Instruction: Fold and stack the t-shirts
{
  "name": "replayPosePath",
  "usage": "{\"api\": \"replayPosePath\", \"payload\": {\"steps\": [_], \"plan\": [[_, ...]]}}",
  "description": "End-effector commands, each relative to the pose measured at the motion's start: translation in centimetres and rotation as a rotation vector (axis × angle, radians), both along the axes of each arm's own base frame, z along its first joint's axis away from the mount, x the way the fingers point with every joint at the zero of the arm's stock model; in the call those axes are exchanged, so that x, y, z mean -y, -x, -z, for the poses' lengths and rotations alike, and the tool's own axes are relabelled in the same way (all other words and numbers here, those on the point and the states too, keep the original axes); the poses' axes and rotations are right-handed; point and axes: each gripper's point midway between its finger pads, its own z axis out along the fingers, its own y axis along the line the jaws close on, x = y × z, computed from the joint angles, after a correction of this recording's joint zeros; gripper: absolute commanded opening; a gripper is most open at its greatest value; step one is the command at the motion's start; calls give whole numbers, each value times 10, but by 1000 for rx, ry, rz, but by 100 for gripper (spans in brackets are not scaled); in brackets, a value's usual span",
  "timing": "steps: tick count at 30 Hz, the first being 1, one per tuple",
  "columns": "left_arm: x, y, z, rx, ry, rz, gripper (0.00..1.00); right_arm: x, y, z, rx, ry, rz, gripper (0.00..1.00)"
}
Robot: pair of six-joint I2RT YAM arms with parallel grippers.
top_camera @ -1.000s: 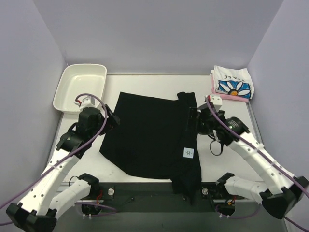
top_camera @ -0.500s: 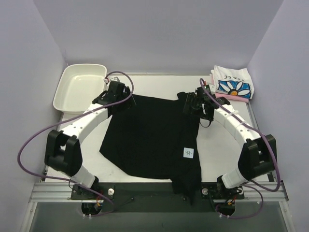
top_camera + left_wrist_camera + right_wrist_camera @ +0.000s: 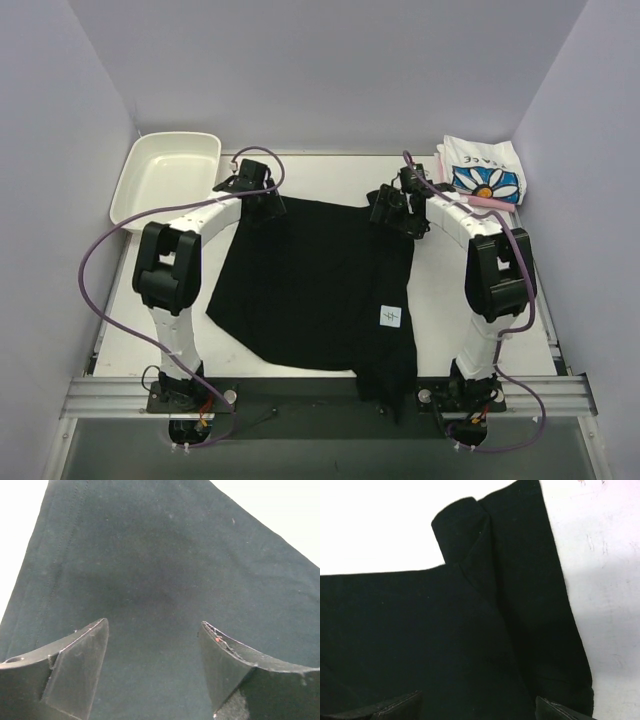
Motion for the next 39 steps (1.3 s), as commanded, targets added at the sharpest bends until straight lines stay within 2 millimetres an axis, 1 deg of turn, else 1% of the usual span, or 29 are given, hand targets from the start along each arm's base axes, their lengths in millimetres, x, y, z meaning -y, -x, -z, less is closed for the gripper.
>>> {"api": "replayPosePath", "payload": {"steps": [1, 3, 6, 7, 8, 10, 11, 13, 14, 15, 16, 17, 18, 19, 20, 21, 22, 23, 25, 26, 28, 29, 30, 32, 34, 35, 37, 38, 39], "plan": [[8, -12, -7, 13, 12, 15, 80, -6, 3, -20, 27, -73, -23, 92], [7, -13, -4, 8, -5, 15, 80, -7, 8, -20, 26, -70, -33, 92], [6, -19, 5, -12, -29, 9, 80, -11, 3, -13, -2, -77, -42, 92], [5, -18, 15, -43, -43, 7, 79, -10, 5, -8, -35, -70, -37, 92], [7, -25, 11, -31, -39, 2, 79, -10, 5, 7, -80, -60, -35, 92], [6, -27, 21, -58, -50, -1, 79, -11, -1, 13, -106, -66, -23, 92], [8, -35, 14, -37, -50, -4, 79, -11, -1, 28, -143, -62, -19, 92], [4, -41, 21, -56, -74, -12, 79, -10, -10, 32, -152, -65, -5, 92], [-1, -45, 22, -59, -83, -21, 79, -8, -12, 45, -183, -57, 9, 92], [0, -58, 11, -31, -77, -24, 79, -3, -17, 49, -195, -62, 27, 92], [-3, -58, 23, -64, -88, -28, 79, -3, -27, 44, -189, -74, 38, 92], [-8, -63, 24, -68, -87, -39, 79, -2, -29, 57, -222, -81, 46, 92], [-8, -74, 14, -42, -78, -42, 79, 0, -32, 61, -230, -83, 57, 92], [-12, -76, 23, -62, -84, -49, 79, 4, -46, 55, -210, -95, 76, 92], [-13, -80, 23, -58, -82, -52, 79, 6, -49, 63, -223, -95, 82, 92], [-17, -91, 15, -37, -70, -64, 79, 8, -56, 62, -212, -94, 88, 92], [-18, -95, 22, -45, -70, -66, 79, 11, -63, 61, -205, -96, 98, 92], [-19, -99, 22, -44, -60, -73, 79, 11, -78, 60, -180, -102, 103, 92], [-25, -115, 22, -29, -38, -90, 79, 8, -94, 59, -160, -125, 105, 93], [-24, -120, 23, -28, -16, -88, 79, 4, -114, 57, -130, -146, 112, 93], [-30, -136, 19, -5, 13, -100, 79, 0, -130, 55, -118, -177, 112, 93], [-28, -141, 16, 4, 37, -93, 79, -2, -135, 67, -128, -183, 122, 93], [-29, -146, 12, 23, 51, -91, 79, -4, -154, 52, -71, -196, 122, 93], [-30, -156, -3, 71, 82, -87, 79, -6, -167, 57, -48, -208, 126, 93], [-31, -173, -36, 185, 118, -83, 79, -10, -189, 38, 42, -227, 113, 94], [-26, -176, -45, 211, 153, -58, 79, -10, -194, 26, 79, -232, 108, 95], [-23, -184, -81, 297, 189, -30, 79, -10, -201, 10, 145, -230, 80, 96], [-20, -184, -96, 321, 207, -7, 79, -9, -203, -30, 227, -231, 65, 97], [-20, -183, -110, 346, 207, 6, 79, -11, -211, -56, 327, -231, 48, 98]]}}
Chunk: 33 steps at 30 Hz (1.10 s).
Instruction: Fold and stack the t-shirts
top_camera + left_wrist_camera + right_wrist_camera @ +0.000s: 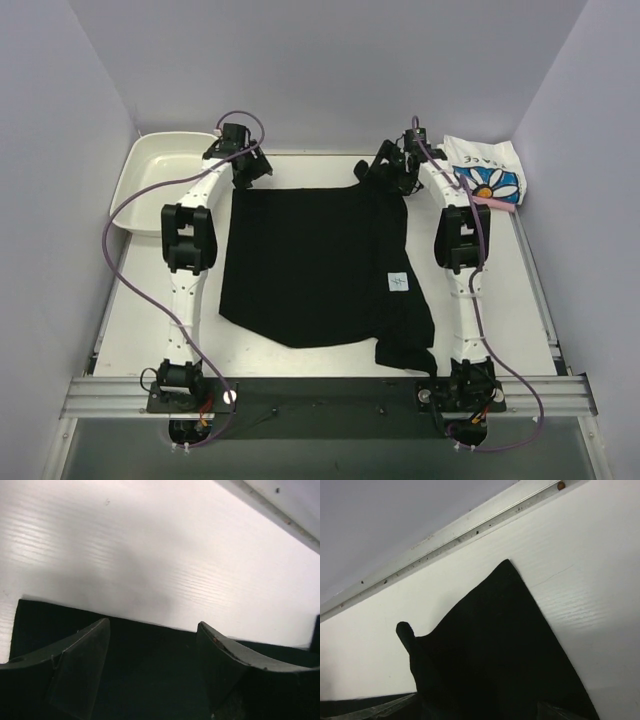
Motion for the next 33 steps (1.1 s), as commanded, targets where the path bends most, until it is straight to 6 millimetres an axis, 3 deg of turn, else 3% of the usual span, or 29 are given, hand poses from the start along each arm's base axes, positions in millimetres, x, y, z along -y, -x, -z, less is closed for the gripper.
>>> {"api": "replayPosePath", "payload": {"steps": [1, 2, 3, 4, 5, 6, 7, 8, 11, 12, 13, 14, 15, 16, 17, 18, 19, 20, 21, 23, 27, 33], "plan": [[18, -18, -160, 342, 95, 98, 79, 6, 2, -62, 207, 54, -31, 98], [21, -12, -175, 366, 103, 111, 79, 11, 6, -122, 333, 71, -14, 99], [23, -6, -178, 377, 107, 117, 80, 12, 9, -143, 411, 75, -13, 99], [22, 9, -217, 434, 116, 124, 80, 12, 29, -135, 393, 102, -34, 100], [23, 18, -228, 444, 115, 125, 80, 15, 47, -178, 464, 106, -28, 100], [28, 32, -222, 410, 113, 137, 80, 16, 62, -187, 468, 121, -29, 100], [29, 51, -249, 441, 117, 148, 80, 13, 78, -191, 458, 143, -39, 100], [33, 63, -252, 430, 116, 162, 80, 15, 106, -201, 461, 178, -57, 100], [45, 114, -235, 338, 94, 194, 80, 11, 167, -189, 373, 244, -110, 100], [52, 136, -245, 354, 98, 210, 80, 11, 188, -175, 299, 251, -135, 100], [55, 153, -207, 268, 88, 215, 80, 10, 203, -174, 281, 238, -140, 100], [58, 165, -198, 252, 84, 226, 80, 9, 223, -147, 204, 232, -153, 99], [61, 179, -197, 248, 80, 237, 80, 9, 237, -136, 160, 225, -161, 99], [68, 192, -180, 212, 66, 252, 80, 9, 248, -134, 148, 214, -166, 99], [68, 209, -151, 147, 49, 261, 80, 8, 259, -124, 125, 211, -176, 98], [68, 219, -144, 139, 47, 266, 80, 8, 274, -105, 75, 204, -186, 98], [74, 229, -133, 119, 57, 275, 80, 7, 285, -104, 76, 194, -190, 98], [73, 243, -107, 77, 58, 283, 80, 5, 294, -100, 67, 186, -198, 98], [74, 251, -105, 75, 63, 289, 80, 5, 307, -86, 41, 183, -206, 98], [75, 265, -90, 49, 58, 291, 80, 5, 319, -86, 54, 171, -211, 98], [70, 290, -61, -14, 35, 295, 80, 0, 344, -68, 1, 138, -248, 98], [69, 311, -31, -82, 7, 308, 80, -9, 369, -41, -55, 121, -265, 98]]}}
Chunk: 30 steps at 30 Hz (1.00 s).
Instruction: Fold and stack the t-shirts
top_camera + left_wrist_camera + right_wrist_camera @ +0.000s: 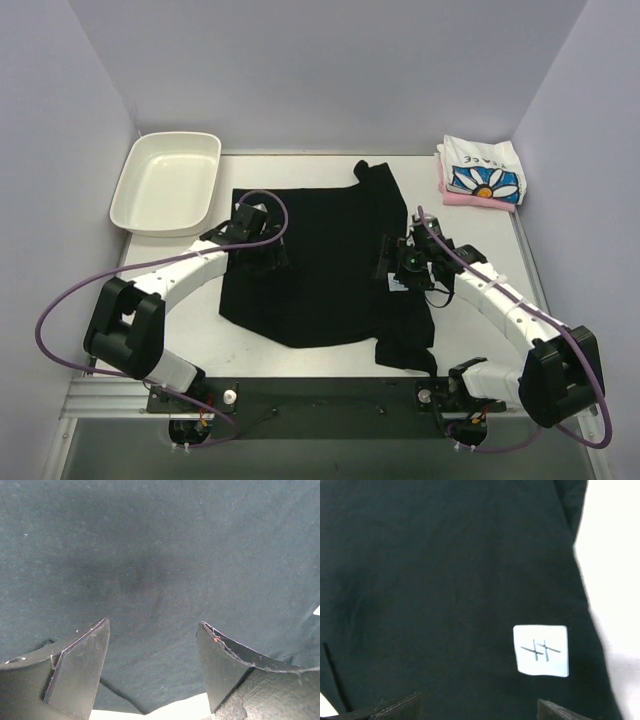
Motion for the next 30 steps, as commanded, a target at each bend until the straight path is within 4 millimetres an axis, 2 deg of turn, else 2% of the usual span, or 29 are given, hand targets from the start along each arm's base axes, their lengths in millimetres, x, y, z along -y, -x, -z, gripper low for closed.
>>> {"api": "replayPosePath", "payload": {"steps": [1, 4, 10, 18, 24, 25, 26, 27, 28, 30], "plan": [[5, -3, -3, 54, 15, -8, 80, -10, 19, 20, -58, -30, -2, 98], [3, -1, 13, 22, -2, -10, 80, -12, 19, 38, -96, -22, 8, 98], [6, -10, 45, -33, -41, -18, 80, -16, 10, 67, -159, 1, 19, 98], [10, -40, 74, -93, -55, -38, 80, -13, -23, 93, -239, -1, 69, 97], [-4, -82, 83, -110, -17, -104, 80, -13, -66, 100, -273, -29, 119, 97], [-3, -97, 74, -81, -4, -110, 80, -10, -70, 107, -293, -21, 128, 97], [-6, -102, 73, -83, -8, -117, 80, -12, -85, 99, -274, -26, 125, 97], [-12, -111, 74, -83, -12, -128, 80, -10, -90, 99, -270, -18, 131, 97], [-14, -125, 64, -59, -4, -136, 80, -7, -98, 99, -262, -12, 139, 97], [-21, -135, 52, -42, 4, -151, 80, -4, -113, 86, -217, -5, 138, 97]]}}
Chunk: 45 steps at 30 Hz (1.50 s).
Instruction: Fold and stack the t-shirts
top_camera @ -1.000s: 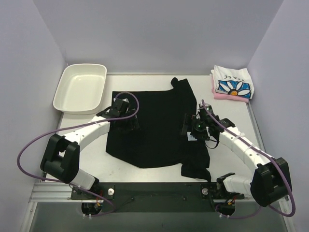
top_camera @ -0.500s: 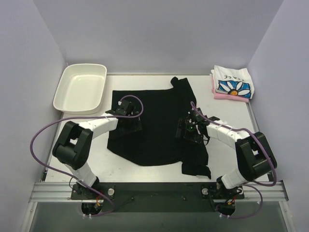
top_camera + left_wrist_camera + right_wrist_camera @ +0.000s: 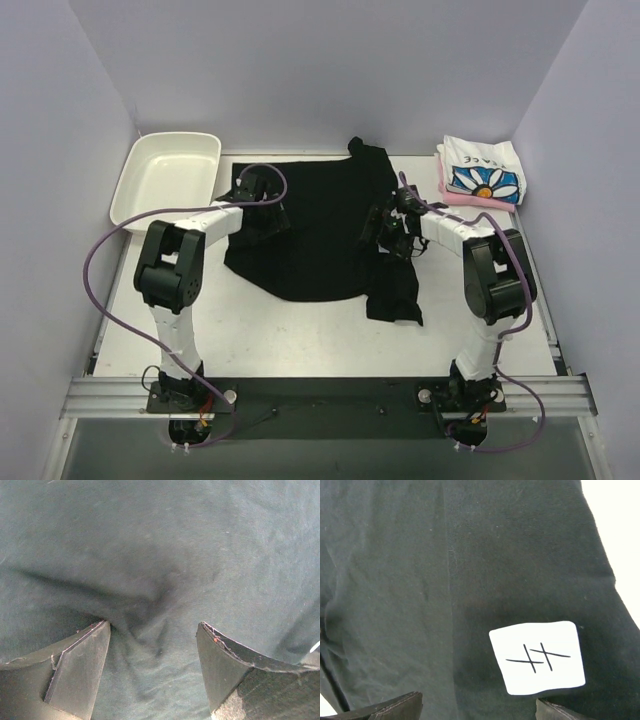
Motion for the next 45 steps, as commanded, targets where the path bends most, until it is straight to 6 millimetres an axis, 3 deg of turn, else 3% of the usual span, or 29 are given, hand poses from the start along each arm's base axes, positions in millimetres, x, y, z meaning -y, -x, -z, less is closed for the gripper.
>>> {"api": "replayPosePath", "payload": {"steps": [1, 5, 6, 7, 8, 9, 10, 11, 12, 14, 16, 17, 18, 19, 20, 23, 29, 36, 45], "plan": [[-27, -20, 0, -2, -40, -37, 80, 28, -17, 10, 20, 123, 15, 97], [-22, -17, -49, 78, -5, -19, 80, 37, -22, -41, 162, 161, 22, 98], [-23, -13, -73, 122, 7, -19, 80, 39, -14, -45, 172, 180, 16, 98], [-19, -5, -84, 137, 12, -12, 82, 40, -8, -71, 238, 180, 21, 99], [-20, 4, -106, 181, 28, -10, 83, 48, 1, -79, 257, 224, 36, 99], [-19, 10, -117, 207, 32, -5, 84, 50, 19, -93, 298, 228, 34, 100], [-21, 19, -124, 208, 23, -1, 85, 51, 31, -96, 306, 233, 41, 100], [-23, 28, -144, 247, 28, -3, 86, 58, 44, -99, 310, 258, 57, 100], [-24, 36, -147, 249, 26, 8, 86, 60, 58, -112, 349, 245, 70, 100], [-28, 53, -160, 261, 39, 13, 86, 70, 91, -94, 293, 245, 93, 100], [-33, 69, -159, 245, 26, 18, 86, 76, 112, -101, 323, 212, 125, 100], [-37, 76, -169, 274, 30, 14, 87, 81, 129, -88, 284, 214, 139, 100], [-39, 80, -170, 282, 19, 16, 86, 83, 136, -96, 322, 187, 157, 100], [-45, 89, -163, 261, 0, 8, 86, 85, 146, -91, 305, 183, 163, 100], [-51, 93, -168, 282, -12, -6, 86, 88, 155, -84, 284, 176, 178, 100], [-67, 103, -166, 293, -55, -45, 86, 95, 174, -75, 272, 174, 200, 91], [-86, 115, -146, 271, -31, -116, 86, 100, 191, -55, 228, 180, 209, 71], [-87, 117, -124, 232, -27, -130, 86, 111, 197, -33, 190, 250, 216, 58], [-94, 110, -126, 237, -33, -147, 86, 116, 183, -27, 170, 317, 226, 56]]}}
